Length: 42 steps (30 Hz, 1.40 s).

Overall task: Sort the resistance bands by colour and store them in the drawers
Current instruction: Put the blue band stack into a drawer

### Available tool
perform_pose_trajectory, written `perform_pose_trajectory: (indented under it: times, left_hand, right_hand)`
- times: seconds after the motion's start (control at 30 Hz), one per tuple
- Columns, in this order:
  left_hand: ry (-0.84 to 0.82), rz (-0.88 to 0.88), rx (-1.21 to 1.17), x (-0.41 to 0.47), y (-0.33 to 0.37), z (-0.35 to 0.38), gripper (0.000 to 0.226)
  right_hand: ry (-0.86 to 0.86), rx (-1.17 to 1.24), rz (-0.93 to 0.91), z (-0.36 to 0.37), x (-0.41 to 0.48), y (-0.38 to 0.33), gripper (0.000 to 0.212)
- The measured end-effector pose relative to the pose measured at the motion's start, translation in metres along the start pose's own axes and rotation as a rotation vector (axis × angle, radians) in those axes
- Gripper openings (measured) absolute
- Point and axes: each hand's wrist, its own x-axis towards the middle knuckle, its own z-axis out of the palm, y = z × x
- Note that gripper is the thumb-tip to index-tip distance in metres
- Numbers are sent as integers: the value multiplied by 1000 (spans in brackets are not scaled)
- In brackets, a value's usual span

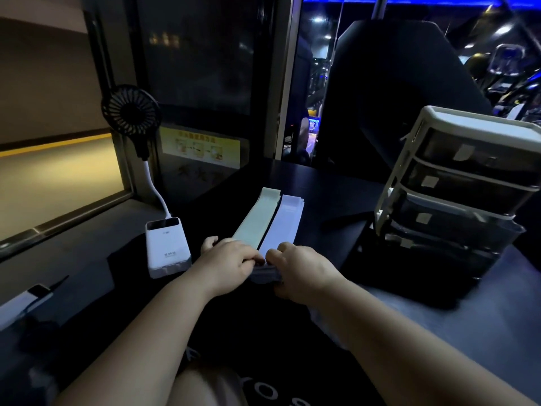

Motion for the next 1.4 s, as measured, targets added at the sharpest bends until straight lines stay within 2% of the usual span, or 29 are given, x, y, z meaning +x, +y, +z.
perform_pose_trajectory:
  times: [0.17,0.33,0.43,0.57,0.7,0.83,0.93,1.03,1.1,1.23,1.4]
  left_hand:
    - [17,19,-53,-5,-3,5,31]
    - [63,127,-11,-9,-3,10,47]
    - [217,204,-6,-6,4,18,45]
    - [378,280,-38,2,18,32,41]
    - [379,362,-201,10,39,44,30]
    - [370,456,-313,10,69,56,28]
    - [381,510,-345,15,96,62,25]
    - [421,514,-293,23,120,71,24]
    - [435,521,-263,26,136,77,23]
    - [405,598,-257,27,169,87,22]
    - [421,631,-252,27,207,100,33]
  right_hand:
    - [148,-15,-33,9,-3,1,32]
    - [336,51,-14,19,-10,9,21]
    - [435,66,-3,18,-19,19,22]
    - [443,92,-6,11,-37,34,22]
    - [500,137,-12,4,-63,51,28]
    - [564,231,61,5,-94,71,34]
    - [545,448,236,9,-118,83,39]
    - [517,705,581,11,-136,91,34]
    - [475,887,744,14,-146,95,27]
    - [428,1581,802,14,-164,101,16]
    - [546,1816,882,7,-186,114,18]
